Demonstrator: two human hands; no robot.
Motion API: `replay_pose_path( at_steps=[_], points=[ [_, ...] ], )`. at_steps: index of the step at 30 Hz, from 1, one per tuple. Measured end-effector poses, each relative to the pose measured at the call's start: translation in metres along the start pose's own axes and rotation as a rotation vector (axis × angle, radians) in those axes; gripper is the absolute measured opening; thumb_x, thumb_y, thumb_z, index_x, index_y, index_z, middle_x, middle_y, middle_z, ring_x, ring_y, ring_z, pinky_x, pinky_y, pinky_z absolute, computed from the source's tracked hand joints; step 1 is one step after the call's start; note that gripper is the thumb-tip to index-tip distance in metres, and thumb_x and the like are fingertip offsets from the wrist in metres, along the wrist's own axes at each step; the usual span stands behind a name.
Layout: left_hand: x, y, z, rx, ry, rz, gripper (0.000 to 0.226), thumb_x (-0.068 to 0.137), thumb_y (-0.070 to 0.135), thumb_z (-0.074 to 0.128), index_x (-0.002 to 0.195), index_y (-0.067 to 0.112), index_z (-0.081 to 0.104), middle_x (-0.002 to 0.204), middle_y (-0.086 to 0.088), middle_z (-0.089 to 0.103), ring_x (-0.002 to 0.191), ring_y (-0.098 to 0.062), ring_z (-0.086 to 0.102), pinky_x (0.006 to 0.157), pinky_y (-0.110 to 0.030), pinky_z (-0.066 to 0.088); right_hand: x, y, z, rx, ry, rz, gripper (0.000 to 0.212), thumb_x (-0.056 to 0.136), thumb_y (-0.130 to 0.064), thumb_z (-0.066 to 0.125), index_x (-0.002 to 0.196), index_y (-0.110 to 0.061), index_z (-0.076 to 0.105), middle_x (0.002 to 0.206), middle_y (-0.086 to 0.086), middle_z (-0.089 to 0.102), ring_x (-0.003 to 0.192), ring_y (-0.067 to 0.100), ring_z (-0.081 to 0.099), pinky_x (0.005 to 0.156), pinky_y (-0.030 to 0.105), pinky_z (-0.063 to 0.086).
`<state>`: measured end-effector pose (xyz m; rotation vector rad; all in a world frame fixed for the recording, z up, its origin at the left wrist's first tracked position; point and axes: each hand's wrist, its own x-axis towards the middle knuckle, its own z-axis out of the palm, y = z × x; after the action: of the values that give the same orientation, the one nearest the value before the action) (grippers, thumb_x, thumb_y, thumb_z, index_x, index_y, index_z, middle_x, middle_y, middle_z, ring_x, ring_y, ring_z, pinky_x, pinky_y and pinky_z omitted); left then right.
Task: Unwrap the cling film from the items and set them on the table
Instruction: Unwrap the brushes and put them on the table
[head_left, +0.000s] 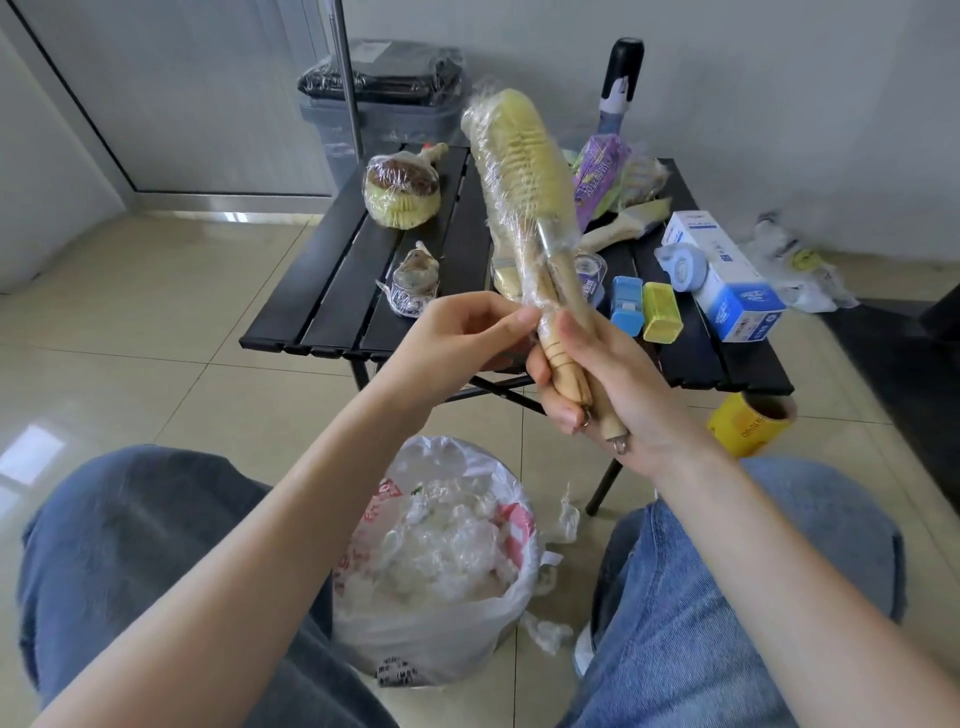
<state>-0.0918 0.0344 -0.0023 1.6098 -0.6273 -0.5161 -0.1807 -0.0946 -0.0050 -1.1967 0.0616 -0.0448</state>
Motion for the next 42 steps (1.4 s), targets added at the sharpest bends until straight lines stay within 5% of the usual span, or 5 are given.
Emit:
replay_pose_path(
  at_steps=[8,17,24,36,42],
  points=[
    [-0.004,-0.002,-0.003,0.365,0.152,0.342,0.018,0.096,0.015,0.056,0.085,0.002,0.058,0.086,-0.001,0.055,0.073,-0.008,0.060,0.072,-0.023,0.050,0.006,-0.008,-0.008,-0.187,0.028,0.247,0.042,0.080,-0.009,0.070,0.119,-0.021,0.058,0.080,0.000,0.068,0.070,0.022,0.068,0.076,0.049,0.054],
    [-0.004,0.016,-0.008,0.171,0.328,0.300,0.016,0.099,0.010,0.045,0.084,0.006,0.047,0.085,0.007,0.067,0.074,-0.007,0.066,0.069,-0.025,0.055,0.008,0.012,-0.006,-0.903,0.405,-0.103,0.020,0.087,-0.018,0.062,0.103,-0.023,0.053,0.072,-0.012,0.057,0.056,-0.001,0.052,0.052,0.012,0.039],
    [-0.004,0.017,-0.017,0.063,0.378,0.360,0.022,0.103,0.010,0.032,0.082,0.012,0.040,0.092,-0.004,0.072,0.094,-0.009,0.069,0.078,-0.023,0.054,0.012,0.020,-0.014,-1.634,0.389,-0.153,0.037,0.091,-0.030,0.052,0.125,-0.019,0.043,0.090,0.005,0.066,0.081,0.034,0.059,0.065,0.036,0.038],
    [0.001,0.012,-0.006,0.274,0.437,0.193,0.035,0.085,0.026,0.068,0.100,0.018,0.038,0.082,0.002,0.048,0.057,-0.004,0.045,0.062,-0.027,0.045,0.023,0.015,-0.006,-1.694,0.555,-0.103,0.020,0.091,-0.031,0.057,0.083,-0.017,0.044,0.073,0.003,0.047,0.068,0.027,0.042,0.046,0.029,0.019],
    [-0.004,0.006,-0.002,-0.375,0.284,-0.299,0.034,0.088,0.037,0.066,0.108,0.011,0.055,0.094,-0.002,0.056,0.052,-0.002,0.051,0.060,-0.015,0.050,0.022,0.008,-0.008,-1.672,0.625,-0.160,0.033,0.089,-0.040,0.064,0.099,-0.010,0.055,0.083,0.011,0.063,0.079,0.033,0.060,0.058,0.031,0.033]
  ],
)
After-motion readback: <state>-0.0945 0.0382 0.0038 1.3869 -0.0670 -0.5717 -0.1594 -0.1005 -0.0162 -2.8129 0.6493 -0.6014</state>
